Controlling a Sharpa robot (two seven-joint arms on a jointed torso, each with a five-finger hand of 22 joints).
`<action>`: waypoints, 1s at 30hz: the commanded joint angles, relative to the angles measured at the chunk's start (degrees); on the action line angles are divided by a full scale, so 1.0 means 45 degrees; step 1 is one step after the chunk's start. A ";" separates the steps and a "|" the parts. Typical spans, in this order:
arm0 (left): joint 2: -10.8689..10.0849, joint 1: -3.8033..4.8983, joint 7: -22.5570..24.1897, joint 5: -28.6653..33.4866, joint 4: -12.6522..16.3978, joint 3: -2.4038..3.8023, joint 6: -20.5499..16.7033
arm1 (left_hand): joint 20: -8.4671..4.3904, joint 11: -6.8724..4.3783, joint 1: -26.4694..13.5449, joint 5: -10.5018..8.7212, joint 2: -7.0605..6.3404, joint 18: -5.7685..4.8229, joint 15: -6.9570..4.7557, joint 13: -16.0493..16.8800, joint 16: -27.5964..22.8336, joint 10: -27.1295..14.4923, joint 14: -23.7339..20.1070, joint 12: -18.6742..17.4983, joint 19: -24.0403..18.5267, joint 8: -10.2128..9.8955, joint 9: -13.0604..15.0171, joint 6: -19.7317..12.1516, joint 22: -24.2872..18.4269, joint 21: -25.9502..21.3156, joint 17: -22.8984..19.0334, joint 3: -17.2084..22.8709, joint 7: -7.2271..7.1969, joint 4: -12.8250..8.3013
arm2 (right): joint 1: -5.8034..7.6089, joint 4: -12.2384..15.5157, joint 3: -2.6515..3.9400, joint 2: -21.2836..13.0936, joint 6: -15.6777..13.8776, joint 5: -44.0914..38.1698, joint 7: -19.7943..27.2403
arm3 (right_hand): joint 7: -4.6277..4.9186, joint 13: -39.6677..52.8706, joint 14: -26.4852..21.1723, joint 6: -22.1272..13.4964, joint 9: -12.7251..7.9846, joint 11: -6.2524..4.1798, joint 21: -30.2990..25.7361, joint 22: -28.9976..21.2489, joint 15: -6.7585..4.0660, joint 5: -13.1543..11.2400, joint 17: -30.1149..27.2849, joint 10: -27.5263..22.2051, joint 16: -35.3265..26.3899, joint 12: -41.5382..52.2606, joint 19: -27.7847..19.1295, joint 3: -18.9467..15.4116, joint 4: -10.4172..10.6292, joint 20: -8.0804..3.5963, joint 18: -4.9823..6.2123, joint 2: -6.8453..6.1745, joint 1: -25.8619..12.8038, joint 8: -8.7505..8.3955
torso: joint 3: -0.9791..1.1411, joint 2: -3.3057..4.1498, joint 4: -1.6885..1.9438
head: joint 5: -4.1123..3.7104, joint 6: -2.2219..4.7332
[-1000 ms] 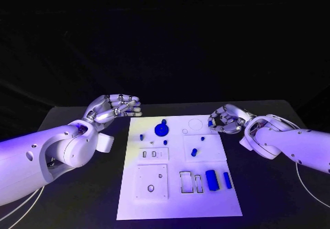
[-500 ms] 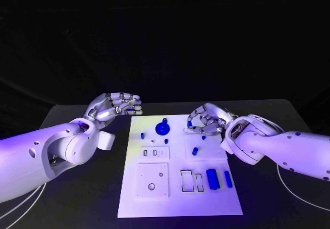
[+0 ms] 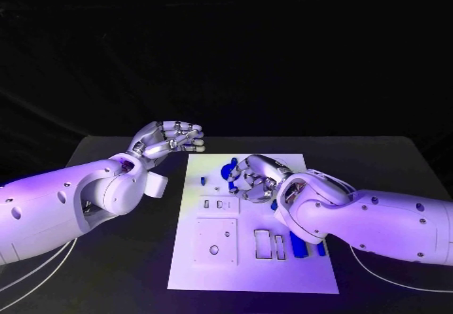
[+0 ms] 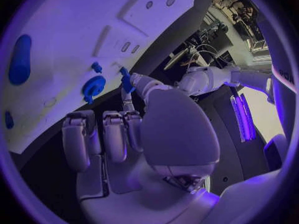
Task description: Assemble the parts on the task board
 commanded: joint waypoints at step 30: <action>0.0118 -0.0001 0.0030 -0.0054 -0.0096 -0.0009 0.0401 | 0.0062 0.0048 -0.0083 0.0038 -0.0024 0.0166 0.0069 0.0001 -0.0073 0.0081 0.0016 -0.0042 -0.0013 -0.0067 -0.0020 -0.0100 -0.0018 -0.0048 0.0012 0.0054 0.0196 -0.0018 | -0.1019 -0.0389 -0.0079 0.1037 0.0640 -0.3187 -0.1588 | -0.0155 0.2410 0.1127 0.0032 0.0430 -0.0086 -0.0020 0.2961 -0.0049 0.0052 0.2319 0.0666 -0.0013 -0.0042 0.0978 -0.0111 0.0224 -0.0086 -0.0030 -0.0433 -0.0785 0.0346 | 0.0019 0.0027 0.0003 | 0.0206 -0.0344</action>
